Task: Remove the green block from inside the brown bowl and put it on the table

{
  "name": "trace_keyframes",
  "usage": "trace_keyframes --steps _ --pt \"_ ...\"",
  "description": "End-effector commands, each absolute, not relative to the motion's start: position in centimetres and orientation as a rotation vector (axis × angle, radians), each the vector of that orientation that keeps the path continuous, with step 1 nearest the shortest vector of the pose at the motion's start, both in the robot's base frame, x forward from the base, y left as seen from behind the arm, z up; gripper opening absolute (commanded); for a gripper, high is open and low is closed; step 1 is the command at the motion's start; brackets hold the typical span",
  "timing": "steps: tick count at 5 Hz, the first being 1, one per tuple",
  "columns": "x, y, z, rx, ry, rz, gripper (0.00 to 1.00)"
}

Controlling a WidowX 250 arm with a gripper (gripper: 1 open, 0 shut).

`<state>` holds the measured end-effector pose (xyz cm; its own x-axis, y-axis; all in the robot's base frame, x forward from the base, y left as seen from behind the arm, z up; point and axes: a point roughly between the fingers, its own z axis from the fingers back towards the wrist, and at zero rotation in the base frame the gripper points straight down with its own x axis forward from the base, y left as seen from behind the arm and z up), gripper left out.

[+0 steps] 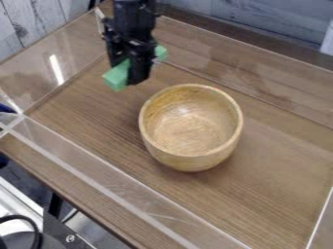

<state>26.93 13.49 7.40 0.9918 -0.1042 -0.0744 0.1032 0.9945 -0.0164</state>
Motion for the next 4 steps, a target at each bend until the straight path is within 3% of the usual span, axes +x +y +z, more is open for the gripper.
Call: trace_keyframes --steps 1,3,4 --pt "27.4 15.4 7.5 0.026 0.04 -0.092 0.0" --pt "27.5 16.2 4.1 0.026 0.088 -0.084 0.0" --pt "27.7 16.2 4.3 0.03 0.077 -0.073 0.0"
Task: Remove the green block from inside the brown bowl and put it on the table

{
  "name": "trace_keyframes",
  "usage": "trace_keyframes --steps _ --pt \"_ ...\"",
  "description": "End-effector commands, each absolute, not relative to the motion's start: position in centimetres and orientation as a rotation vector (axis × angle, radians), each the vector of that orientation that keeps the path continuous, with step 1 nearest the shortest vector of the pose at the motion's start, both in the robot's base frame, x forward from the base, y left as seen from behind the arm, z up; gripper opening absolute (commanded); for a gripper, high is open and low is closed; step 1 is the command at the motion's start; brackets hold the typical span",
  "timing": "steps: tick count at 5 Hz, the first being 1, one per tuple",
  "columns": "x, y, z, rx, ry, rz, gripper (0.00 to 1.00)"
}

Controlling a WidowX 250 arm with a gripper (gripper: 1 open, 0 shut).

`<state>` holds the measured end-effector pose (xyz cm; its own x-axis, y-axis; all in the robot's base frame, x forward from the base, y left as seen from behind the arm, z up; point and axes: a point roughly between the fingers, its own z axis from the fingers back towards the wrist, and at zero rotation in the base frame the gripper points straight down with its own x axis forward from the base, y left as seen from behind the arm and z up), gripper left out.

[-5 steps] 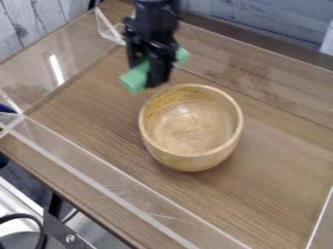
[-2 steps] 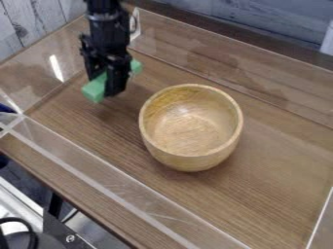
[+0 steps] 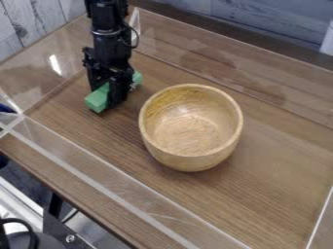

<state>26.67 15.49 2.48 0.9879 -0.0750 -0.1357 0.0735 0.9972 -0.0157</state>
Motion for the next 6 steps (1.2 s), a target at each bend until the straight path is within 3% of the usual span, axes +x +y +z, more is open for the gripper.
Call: trace_keyframes --steps 1,4,6 --pt "27.8 16.1 4.9 0.03 0.065 -0.064 0.0" --pt "27.9 15.9 6.3 0.028 0.035 -0.039 0.0" --pt "28.0 15.9 6.0 0.028 0.038 -0.033 0.0"
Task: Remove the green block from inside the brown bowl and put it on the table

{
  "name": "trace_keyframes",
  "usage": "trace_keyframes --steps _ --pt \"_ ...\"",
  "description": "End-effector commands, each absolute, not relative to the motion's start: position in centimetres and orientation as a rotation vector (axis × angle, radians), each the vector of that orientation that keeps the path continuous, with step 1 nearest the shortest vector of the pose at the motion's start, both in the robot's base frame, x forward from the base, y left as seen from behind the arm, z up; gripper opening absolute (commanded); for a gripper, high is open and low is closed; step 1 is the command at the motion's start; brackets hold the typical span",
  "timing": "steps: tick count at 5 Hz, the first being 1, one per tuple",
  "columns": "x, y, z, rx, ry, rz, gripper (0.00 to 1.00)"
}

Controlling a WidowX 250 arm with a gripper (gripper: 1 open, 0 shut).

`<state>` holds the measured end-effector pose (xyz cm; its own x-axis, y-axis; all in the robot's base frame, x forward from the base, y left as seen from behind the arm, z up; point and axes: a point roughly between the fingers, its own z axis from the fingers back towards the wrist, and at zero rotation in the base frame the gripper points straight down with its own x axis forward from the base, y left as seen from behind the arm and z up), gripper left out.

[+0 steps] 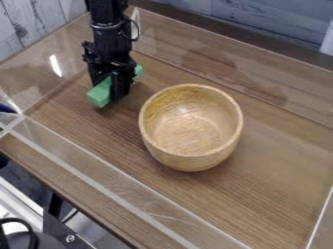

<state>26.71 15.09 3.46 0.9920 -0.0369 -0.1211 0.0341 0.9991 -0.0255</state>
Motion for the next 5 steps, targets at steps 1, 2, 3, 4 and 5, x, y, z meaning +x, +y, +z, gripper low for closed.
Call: trace_keyframes --steps 1,2,3,4,5 --pt "28.02 15.96 5.9 0.027 0.04 -0.03 0.0" --pt "28.08 15.97 5.73 0.027 0.042 -0.027 0.0" --pt "28.13 15.98 5.57 0.027 0.044 -0.025 0.0" --pt "28.18 15.99 5.4 0.027 0.046 -0.022 0.0" --pt "28.23 16.0 5.17 0.027 0.05 -0.02 0.0"
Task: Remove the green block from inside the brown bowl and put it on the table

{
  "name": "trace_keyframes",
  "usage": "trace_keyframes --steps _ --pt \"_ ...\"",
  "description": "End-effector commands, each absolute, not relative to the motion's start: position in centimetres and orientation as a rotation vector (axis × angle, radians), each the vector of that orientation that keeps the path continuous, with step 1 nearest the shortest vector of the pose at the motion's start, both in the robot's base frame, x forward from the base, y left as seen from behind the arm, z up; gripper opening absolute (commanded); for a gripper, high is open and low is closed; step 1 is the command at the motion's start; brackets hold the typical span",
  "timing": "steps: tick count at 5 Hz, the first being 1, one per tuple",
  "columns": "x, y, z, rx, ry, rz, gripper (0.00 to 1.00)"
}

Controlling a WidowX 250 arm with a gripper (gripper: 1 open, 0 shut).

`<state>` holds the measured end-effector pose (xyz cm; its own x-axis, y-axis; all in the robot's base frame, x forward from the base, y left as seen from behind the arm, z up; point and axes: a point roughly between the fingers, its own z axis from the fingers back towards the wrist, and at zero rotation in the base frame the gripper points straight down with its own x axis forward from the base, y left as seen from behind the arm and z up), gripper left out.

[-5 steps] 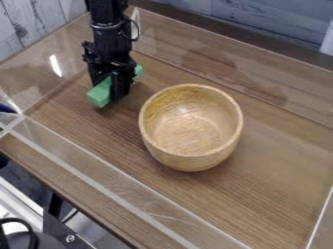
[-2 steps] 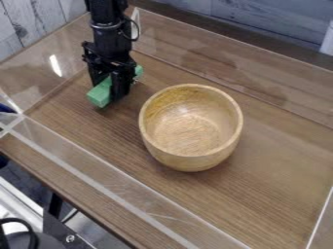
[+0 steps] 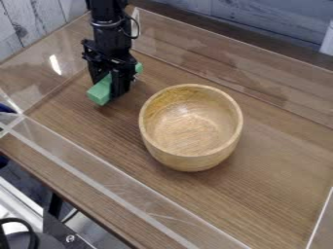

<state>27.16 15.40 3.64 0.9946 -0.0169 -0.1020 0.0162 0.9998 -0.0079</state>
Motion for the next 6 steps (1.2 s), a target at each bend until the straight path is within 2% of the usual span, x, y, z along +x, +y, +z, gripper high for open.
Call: trace_keyframes --steps 1,6 --pt "28.3 16.2 4.7 0.026 0.054 -0.013 0.0" --pt "28.4 16.9 3.6 0.017 0.06 0.024 0.0"
